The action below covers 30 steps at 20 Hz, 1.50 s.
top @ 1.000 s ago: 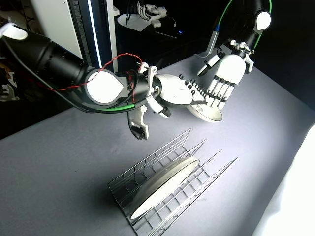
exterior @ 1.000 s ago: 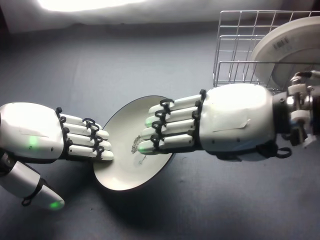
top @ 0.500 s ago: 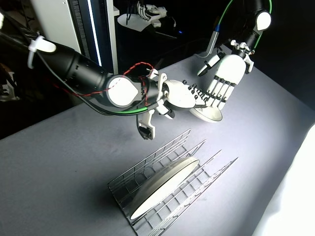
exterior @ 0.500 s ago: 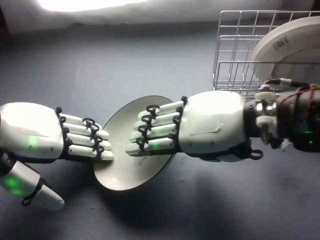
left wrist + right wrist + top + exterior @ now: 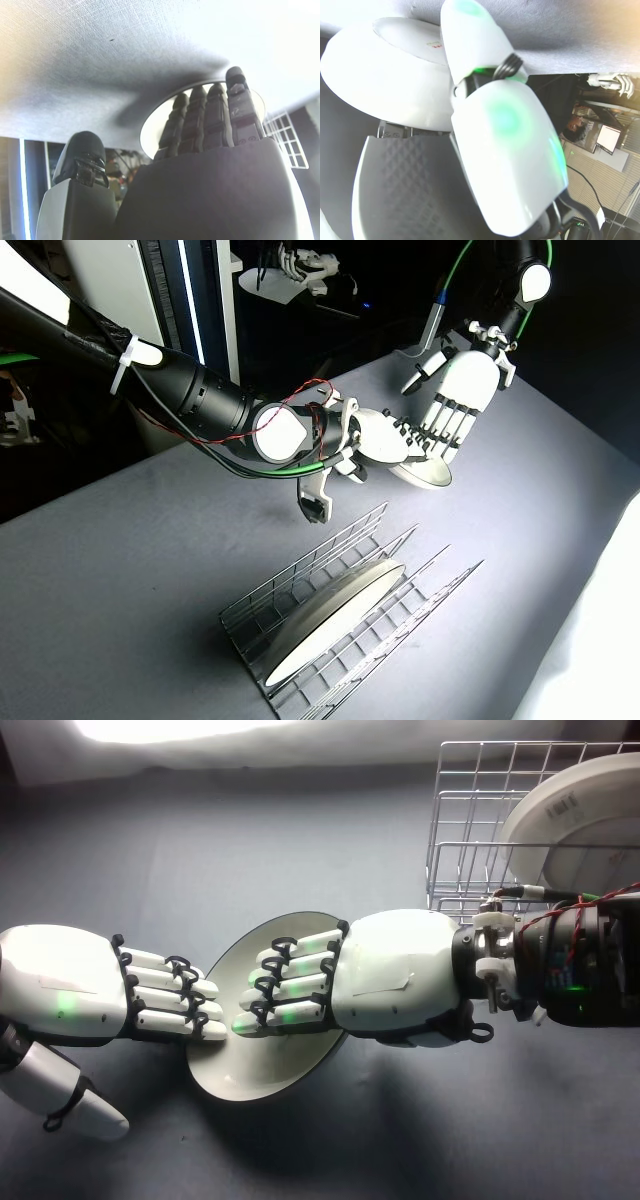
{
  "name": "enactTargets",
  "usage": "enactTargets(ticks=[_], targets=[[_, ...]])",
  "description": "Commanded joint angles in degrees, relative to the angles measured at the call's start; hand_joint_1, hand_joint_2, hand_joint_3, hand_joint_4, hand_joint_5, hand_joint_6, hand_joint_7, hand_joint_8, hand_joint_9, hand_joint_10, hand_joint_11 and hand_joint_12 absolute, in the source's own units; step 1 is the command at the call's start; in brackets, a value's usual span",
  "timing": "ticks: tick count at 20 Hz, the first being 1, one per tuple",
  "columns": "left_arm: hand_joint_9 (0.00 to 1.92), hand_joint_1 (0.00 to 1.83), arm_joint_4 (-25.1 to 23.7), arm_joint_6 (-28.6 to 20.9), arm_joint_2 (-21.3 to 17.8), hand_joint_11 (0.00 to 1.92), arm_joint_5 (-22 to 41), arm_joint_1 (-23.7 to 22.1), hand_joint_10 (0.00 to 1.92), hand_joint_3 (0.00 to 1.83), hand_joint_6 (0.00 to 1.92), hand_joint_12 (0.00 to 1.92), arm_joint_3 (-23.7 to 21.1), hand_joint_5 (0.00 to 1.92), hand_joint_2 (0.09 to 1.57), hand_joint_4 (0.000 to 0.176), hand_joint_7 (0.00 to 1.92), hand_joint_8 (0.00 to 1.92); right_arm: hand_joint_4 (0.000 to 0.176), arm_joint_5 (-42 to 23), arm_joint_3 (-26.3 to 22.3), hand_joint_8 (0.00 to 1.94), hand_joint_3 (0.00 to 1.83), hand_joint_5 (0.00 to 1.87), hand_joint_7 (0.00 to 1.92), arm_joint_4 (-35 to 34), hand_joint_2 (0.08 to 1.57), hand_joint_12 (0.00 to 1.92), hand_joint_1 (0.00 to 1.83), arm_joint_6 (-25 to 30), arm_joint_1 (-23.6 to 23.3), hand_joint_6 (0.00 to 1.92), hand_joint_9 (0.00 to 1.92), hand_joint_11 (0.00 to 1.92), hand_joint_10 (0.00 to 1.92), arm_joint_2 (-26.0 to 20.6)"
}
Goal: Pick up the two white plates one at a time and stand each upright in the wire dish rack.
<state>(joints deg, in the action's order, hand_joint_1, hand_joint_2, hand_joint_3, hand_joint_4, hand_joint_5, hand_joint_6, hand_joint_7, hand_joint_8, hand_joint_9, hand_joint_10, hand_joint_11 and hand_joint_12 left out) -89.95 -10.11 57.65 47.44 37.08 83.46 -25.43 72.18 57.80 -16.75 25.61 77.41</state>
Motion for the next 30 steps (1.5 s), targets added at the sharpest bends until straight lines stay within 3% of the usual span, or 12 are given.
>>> enactTargets(ticks=[1,4,6,7,8,11,13,14,15,16,24,30], targets=[[0.02,0.0,-0.01,0.05,0.36,0.0,1.95,0.39,0.0,0.0,0.0,0.0,-0.07,0.07,1.21,0.0,0.05,0.0,0.0,-4.23,-0.04,0.0,0.01,0.0,0.0,-1.79,1.14,0.0,1.56,-0.26,-0.41,0.0,0.0,0.0,0.0,-0.1],[0.02,0.0,-0.01,0.05,0.38,0.0,1.95,0.33,0.0,0.0,0.01,0.0,-0.08,0.08,1.22,0.0,0.05,0.0,0.0,-4.12,-0.01,0.0,0.01,0.0,0.0,-1.79,1.17,0.01,1.53,-0.35,-0.4,0.0,0.0,0.03,0.0,-0.01],[0.01,0.0,-0.01,0.05,0.39,0.0,1.95,0.32,0.0,0.0,0.0,0.0,-0.08,0.07,1.21,0.0,0.04,0.0,0.0,-4.05,0.08,0.0,0.01,0.19,0.16,-1.79,1.12,0.75,1.46,-0.38,-0.42,0.0,0.19,0.0,0.01,0.2],[0.01,0.0,-0.01,0.05,0.39,0.0,1.95,0.31,0.0,0.0,0.0,0.0,-0.07,0.07,1.21,0.0,0.04,0.0,0.0,-4.05,0.1,0.01,0.0,0.31,0.28,-1.79,1.13,1.01,1.5,-0.4,-0.42,0.01,0.32,0.01,0.03,0.21],[0.01,0.0,-0.01,0.05,0.39,0.0,1.95,0.29,0.0,0.0,0.0,0.0,-0.06,0.07,1.22,0.0,0.04,0.0,0.0,-4.05,0.12,0.01,0.0,0.46,0.44,-1.79,1.15,1.09,1.47,-0.42,-0.41,0.03,0.47,0.1,0.04,0.22],[0.01,0.0,-0.01,0.05,0.39,0.0,1.95,0.19,0.0,0.0,0.0,0.0,-0.03,0.07,1.22,0.0,0.04,0.0,0.0,-3.92,0.19,0.03,0.0,0.81,0.85,-1.79,1.12,1.09,1.39,-0.5,-0.38,0.04,0.83,0.46,0.06,0.24],[0.01,0.0,-0.01,0.05,0.39,0.0,1.95,0.18,0.0,0.0,0.0,0.0,-0.02,0.07,1.22,0.0,0.04,0.0,0.0,-3.82,0.22,0.01,0.0,0.85,0.9,-1.79,1.11,1.08,1.37,-0.6,-0.33,0.02,0.87,0.5,0.04,0.26],[0.01,0.0,-0.01,0.05,0.39,0.0,1.95,0.18,0.0,0.0,0.01,0.0,-0.02,0.07,1.21,0.0,0.05,0.0,0.0,-3.82,0.22,0.59,0.0,0.95,1.04,-1.79,1.09,0.99,1.38,-0.62,-0.29,0.8,0.93,0.77,0.89,0.27],[0.01,0.0,-0.01,0.05,0.39,0.0,1.95,0.18,0.0,0.0,0.01,0.0,-0.02,0.07,1.21,0.0,0.05,0.0,0.0,-3.81,0.22,0.59,0.0,0.95,1.04,-1.79,1.09,0.99,1.38,-0.65,-0.26,0.8,0.93,0.77,0.89,0.27],[0.01,0.0,-0.01,0.05,0.39,0.0,1.95,0.19,0.0,0.0,0.01,0.0,-0.02,0.08,1.21,0.0,0.05,0.0,0.0,-3.81,0.21,0.61,0.0,1.01,1.13,-1.79,1.07,1.02,1.38,-0.67,-0.23,0.9,0.98,0.94,0.99,0.27],[0.02,0.0,0.4,0.03,0.08,0.0,2.22,-1.25,0.0,0.0,0.01,0.0,0.38,0.09,1.21,0.0,0.06,0.01,0.0,-7.17,0.15,0.58,0.0,0.99,1.13,-1.93,1.08,1.02,1.38,-0.65,-0.6,1.07,0.94,0.97,1.06,-0.17],[0.01,0.0,0.47,-0.41,-1.01,0.0,3.06,-4.98,0.0,0.0,0.0,0.0,0.47,0.07,1.21,0.0,0.05,0.01,0.0,-9.52,-4.14,0.61,0.0,1.01,1.17,-8.74,1.07,1.02,1.39,-0.65,-2.72,0.97,0.96,0.93,1.04,-4.35]])
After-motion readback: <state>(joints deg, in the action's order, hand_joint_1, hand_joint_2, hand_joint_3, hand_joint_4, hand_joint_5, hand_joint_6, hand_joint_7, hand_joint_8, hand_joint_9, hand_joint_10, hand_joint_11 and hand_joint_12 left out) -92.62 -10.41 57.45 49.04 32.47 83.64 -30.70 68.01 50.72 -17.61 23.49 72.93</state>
